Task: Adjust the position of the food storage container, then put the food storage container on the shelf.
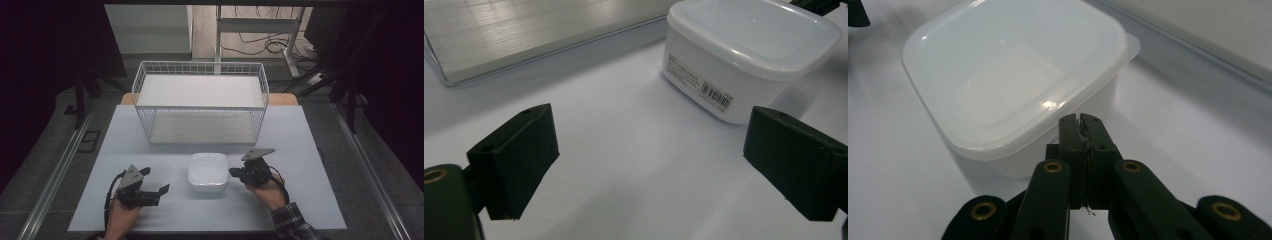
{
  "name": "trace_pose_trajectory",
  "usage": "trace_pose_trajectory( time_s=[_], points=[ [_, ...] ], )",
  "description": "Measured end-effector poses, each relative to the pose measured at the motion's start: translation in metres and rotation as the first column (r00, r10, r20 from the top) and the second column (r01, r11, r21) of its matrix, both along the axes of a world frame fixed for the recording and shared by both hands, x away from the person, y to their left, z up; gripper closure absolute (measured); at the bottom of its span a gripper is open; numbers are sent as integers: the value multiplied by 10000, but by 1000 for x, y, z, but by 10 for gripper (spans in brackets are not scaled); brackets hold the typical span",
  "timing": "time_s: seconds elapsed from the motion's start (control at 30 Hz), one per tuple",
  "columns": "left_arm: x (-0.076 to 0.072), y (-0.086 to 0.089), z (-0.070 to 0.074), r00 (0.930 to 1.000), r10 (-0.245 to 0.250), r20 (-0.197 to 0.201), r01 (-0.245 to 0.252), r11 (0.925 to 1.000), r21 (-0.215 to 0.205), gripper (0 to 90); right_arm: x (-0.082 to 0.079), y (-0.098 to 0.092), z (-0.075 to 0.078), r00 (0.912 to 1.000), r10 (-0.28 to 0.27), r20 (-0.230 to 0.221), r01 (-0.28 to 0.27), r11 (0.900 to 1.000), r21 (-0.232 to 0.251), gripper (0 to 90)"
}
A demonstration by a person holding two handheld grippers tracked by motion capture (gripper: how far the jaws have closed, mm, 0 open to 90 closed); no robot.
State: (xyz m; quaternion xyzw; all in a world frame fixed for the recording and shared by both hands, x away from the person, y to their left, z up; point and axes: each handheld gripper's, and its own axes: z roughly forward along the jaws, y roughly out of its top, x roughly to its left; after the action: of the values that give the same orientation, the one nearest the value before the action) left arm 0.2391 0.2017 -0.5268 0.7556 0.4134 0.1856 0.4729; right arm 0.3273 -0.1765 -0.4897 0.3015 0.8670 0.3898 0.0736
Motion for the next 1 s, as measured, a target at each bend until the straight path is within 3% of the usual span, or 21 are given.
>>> trace_pose_trajectory(
  time_s=[0.1, 0.33, 0.4, 0.57, 0.73, 0.87, 1.0],
  points=[
    [0, 1, 0, 10000, -23, -79, 22, 9999, -132, 73, -6, -6, 6, 9987, -303, 419, 302, 9995, 39, 846],
    [1, -1, 0, 9990, -280, -348, 271, 9992, -278, 99, -22, -20, 9, 9933, -715, 905, 688, 9971, 325, 698],
    [1, -1, 0, 9988, -291, -405, 281, 9993, -259, 99, -27, -22, 9, 9917, -719, 1062, 688, 9971, 324, 626],
    [1, -2, -1, 9985, -274, -478, 268, 9995, -138, 98, -37, -22, 4, 9816, -659, 1792, 730, 9968, -332, 379],
    [2, -4, -3, 9988, -225, -435, 237, 9994, 260, 86, -42, -22, -8, 9787, -464, 2000, 583, 9968, -540, 147],
    [2, -5, -3, 9984, -227, -518, 245, 9991, 346, 80, -42, -20, -13, 9792, -469, 1972, 605, 9961, -639, 88],
    [2, -4, -3, 9981, -195, -587, 203, 9997, 134, 79, -39, -23, -12, 9831, -590, 1736, 627, 9979, -162, 72]
  ],
)
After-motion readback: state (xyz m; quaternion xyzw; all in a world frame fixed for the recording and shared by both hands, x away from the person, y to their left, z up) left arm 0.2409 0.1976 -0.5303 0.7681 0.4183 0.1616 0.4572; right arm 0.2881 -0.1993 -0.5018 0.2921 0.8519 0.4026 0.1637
